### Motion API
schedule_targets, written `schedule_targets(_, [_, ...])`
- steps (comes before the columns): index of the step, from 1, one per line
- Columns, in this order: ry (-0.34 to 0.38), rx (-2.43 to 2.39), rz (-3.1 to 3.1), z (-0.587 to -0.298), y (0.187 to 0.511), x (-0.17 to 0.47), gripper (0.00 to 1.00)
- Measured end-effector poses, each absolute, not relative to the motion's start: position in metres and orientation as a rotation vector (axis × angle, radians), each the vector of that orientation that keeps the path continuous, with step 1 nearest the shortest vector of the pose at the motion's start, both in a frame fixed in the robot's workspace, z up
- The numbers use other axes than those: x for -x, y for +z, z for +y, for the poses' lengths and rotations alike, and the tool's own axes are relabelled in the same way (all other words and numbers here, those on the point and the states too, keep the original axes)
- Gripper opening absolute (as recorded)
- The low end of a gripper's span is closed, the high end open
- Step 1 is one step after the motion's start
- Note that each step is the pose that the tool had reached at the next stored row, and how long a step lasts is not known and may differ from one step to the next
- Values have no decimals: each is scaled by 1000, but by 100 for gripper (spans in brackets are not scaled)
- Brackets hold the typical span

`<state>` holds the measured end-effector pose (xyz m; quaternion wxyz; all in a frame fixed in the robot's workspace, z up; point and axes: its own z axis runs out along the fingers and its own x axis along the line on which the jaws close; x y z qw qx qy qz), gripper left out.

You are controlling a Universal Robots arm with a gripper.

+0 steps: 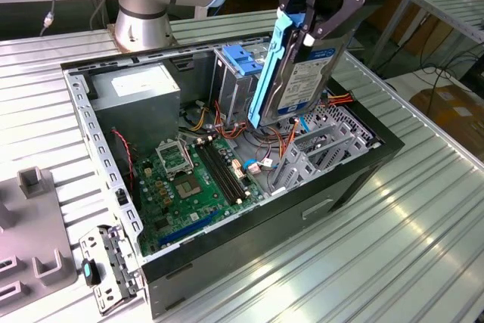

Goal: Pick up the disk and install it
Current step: 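Insert the disk into the insertion slot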

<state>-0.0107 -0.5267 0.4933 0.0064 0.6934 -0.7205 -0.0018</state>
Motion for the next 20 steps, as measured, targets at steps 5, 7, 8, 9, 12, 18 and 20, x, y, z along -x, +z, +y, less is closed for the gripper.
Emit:
schedule_targets(5, [-3,-2168,-2253,-529,491,7,37])
schedule_targets(7, [-1,-2168,-2253,-533,490,2,37])
schedule_targets(8, [1,-2167,-2252,-535,489,-3,37])
schedule_targets(9, [2,-2166,-2251,-537,488,-5,37])
schedule_targets(12, [4,-2165,-2250,-539,487,-10,37])
schedule_targets(18, [8,-2164,-2249,-542,484,-23,37])
schedule_targets(20, [9,-2163,-2248,-542,483,-29,37])
